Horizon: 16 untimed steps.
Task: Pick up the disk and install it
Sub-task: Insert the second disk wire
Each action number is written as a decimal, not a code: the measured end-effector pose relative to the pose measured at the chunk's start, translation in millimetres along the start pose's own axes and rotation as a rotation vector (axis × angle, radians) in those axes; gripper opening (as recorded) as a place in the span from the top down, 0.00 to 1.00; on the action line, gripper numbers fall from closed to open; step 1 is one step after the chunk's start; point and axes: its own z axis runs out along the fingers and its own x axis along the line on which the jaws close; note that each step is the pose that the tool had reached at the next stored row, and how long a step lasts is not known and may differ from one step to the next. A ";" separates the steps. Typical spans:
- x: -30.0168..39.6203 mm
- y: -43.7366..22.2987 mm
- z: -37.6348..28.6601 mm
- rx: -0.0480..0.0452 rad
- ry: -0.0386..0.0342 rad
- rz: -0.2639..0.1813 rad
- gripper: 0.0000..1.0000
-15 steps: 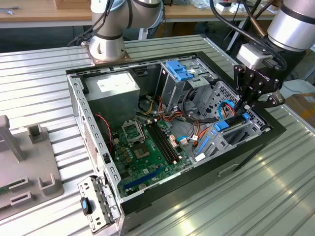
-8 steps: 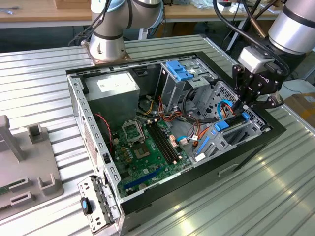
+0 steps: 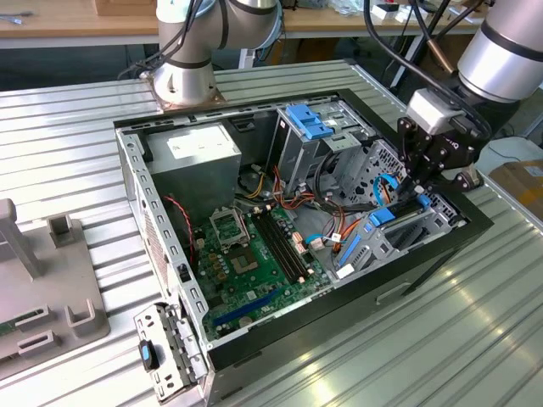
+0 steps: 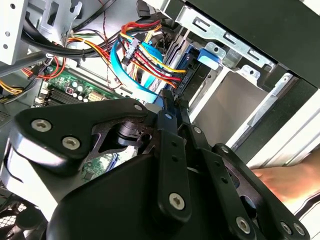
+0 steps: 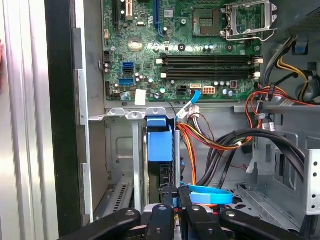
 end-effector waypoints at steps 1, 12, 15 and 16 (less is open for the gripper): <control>0.2 0.0 0.5 0.0000 -0.0003 -0.001 0.84; 1.8 0.1 3.5 0.0000 -0.0012 -0.020 0.84; 1.9 -0.1 3.5 0.0000 -0.0011 -0.021 0.84; 1.9 -0.7 3.5 0.0000 -0.0011 -0.021 0.84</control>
